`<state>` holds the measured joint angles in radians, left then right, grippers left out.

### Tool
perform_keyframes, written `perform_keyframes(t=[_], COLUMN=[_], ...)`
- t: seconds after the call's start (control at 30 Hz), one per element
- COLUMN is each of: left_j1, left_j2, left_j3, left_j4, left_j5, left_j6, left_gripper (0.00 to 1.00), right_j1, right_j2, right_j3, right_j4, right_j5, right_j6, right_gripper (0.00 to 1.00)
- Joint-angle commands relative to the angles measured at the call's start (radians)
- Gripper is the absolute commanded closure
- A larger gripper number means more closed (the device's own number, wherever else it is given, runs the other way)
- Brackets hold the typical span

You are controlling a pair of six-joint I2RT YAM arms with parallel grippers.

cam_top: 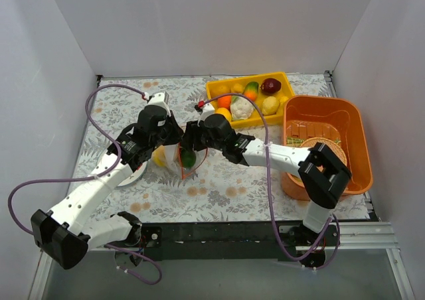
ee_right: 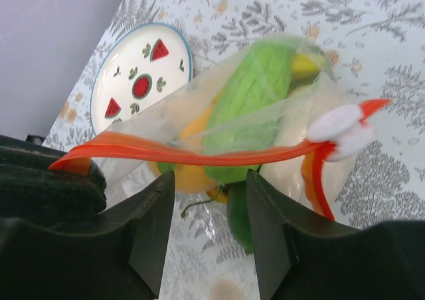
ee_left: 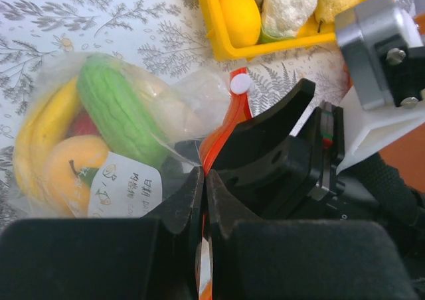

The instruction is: Open the zip-top bag and remove the fake food

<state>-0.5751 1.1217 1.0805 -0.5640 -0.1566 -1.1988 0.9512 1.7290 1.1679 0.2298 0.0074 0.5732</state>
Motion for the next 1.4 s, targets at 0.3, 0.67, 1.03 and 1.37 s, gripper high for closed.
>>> perform_keyframes(t=[0.3, 0.67, 1.03, 1.37], left_j1=[0.006, 0.006, 0.006, 0.006], left_j2=[-0.148, -0.155, -0.155, -0.157], left_j3=[-0.145, -0.195, -0.198, -0.185], left_j4=[0.210, 0.297, 0.153, 0.150], left_j5=[0.077, 0.057, -0.195, -0.254], left_j6=[-0.071, -0.045, -0.099, -0.119], left_gripper=[1.00, 1.00, 1.00, 1.00], right_j1=[0.014, 0.014, 0.012, 0.008], right_j2=[0.162, 0.225, 0.078, -0.052], right_j3=[0.052, 0.088, 0.009, -0.068], right_j4=[0.273, 0.281, 0.226, 0.149], right_j5=[0.083, 0.095, 0.123, 0.121], right_j6=[-0.024, -0.021, -0.049, -0.075], right_gripper=[0.35, 0.37, 0.67, 0.69])
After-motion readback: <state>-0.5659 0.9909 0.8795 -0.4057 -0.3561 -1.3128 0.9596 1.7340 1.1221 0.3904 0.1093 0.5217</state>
